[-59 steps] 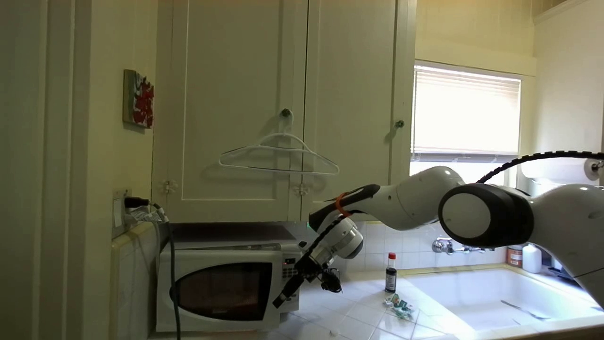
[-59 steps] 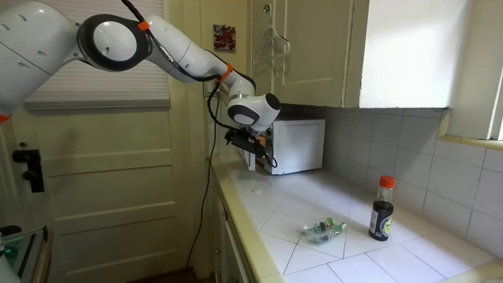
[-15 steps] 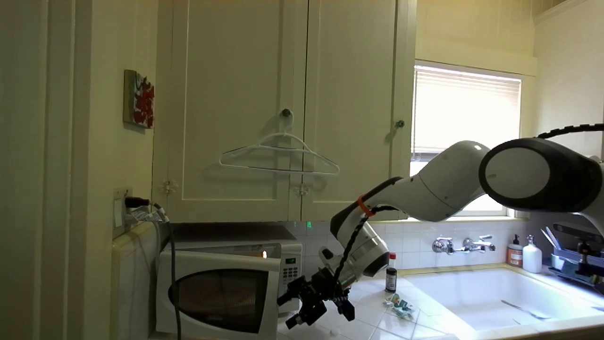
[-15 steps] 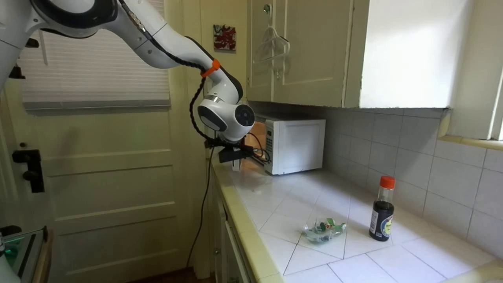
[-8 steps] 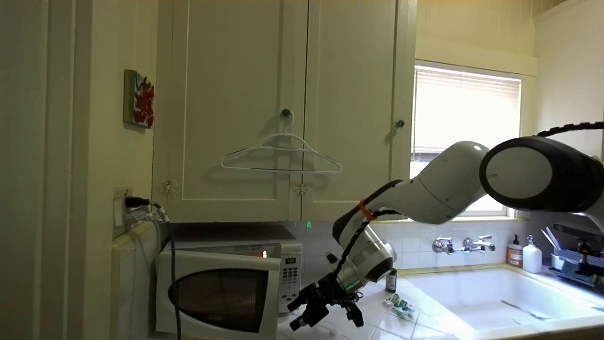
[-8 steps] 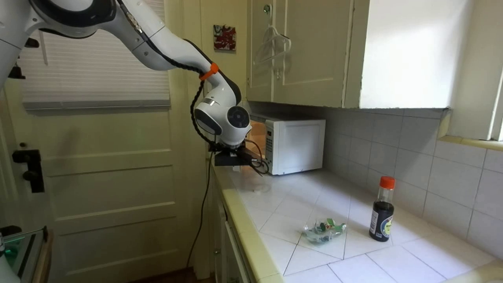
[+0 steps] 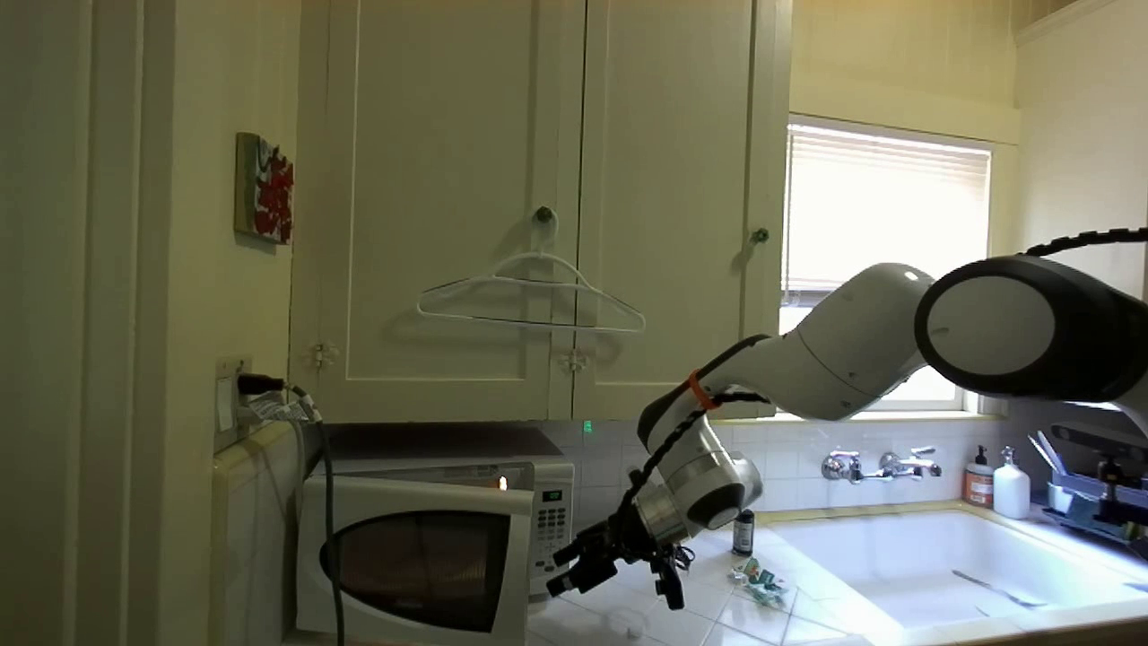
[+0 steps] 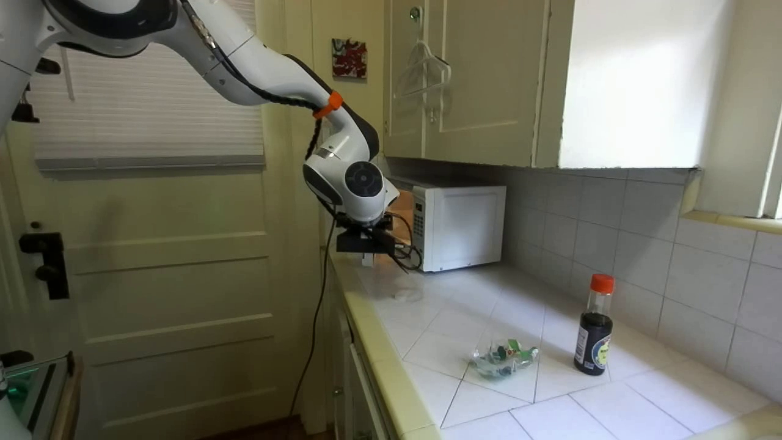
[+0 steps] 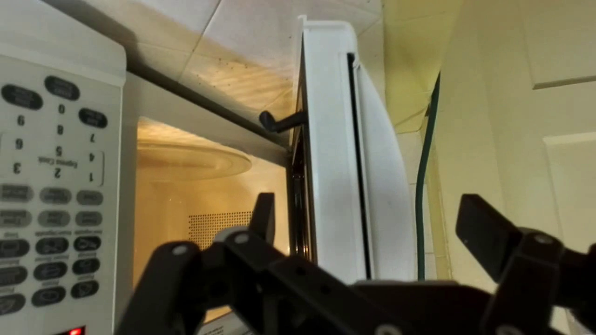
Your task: Open the microwave door.
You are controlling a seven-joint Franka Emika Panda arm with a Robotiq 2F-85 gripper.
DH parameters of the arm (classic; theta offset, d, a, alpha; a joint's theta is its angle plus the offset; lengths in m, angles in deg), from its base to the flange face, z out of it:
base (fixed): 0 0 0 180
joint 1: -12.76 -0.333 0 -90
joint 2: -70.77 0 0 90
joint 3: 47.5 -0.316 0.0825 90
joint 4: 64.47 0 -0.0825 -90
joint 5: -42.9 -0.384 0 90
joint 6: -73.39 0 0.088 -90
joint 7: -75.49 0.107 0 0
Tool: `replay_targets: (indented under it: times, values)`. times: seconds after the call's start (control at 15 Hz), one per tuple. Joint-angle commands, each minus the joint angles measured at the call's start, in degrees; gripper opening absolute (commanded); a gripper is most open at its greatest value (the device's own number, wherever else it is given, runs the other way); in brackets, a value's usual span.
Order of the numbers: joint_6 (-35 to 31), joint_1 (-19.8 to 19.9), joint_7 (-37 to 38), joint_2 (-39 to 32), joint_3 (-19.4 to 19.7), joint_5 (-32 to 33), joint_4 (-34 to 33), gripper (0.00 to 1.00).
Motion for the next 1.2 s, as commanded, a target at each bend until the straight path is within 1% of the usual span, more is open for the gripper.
replay_targets:
  times: [0.0, 0.13, 0.27, 0.47, 0.67, 0.87, 1.13]
  values:
    - [1.2, -0.9, -1.0, -1.4, 1.1, -1.7, -3.5, 1.00]
    - [4.2, -0.7, 2.1, -2.5, 1.4, 2.1, -5.6, 1.00]
    - [7.0, -0.6, 3.0, -3.7, 1.6, 3.7, -7.5, 1.00]
    - [13.3, -0.1, 4.5, -5.9, 2.0, 7.6, -10.7, 1.00]
    - [19.3, 0.1, 8.7, -8.4, 2.4, 12.3, -14.4, 1.00]
    - [26.2, 0.2, 14.4, -10.6, 2.5, 18.1, -17.6, 1.00]
    - [35.7, -0.3, 17.1, -12.7, 1.6, 26.2, -21.0, 1.00]
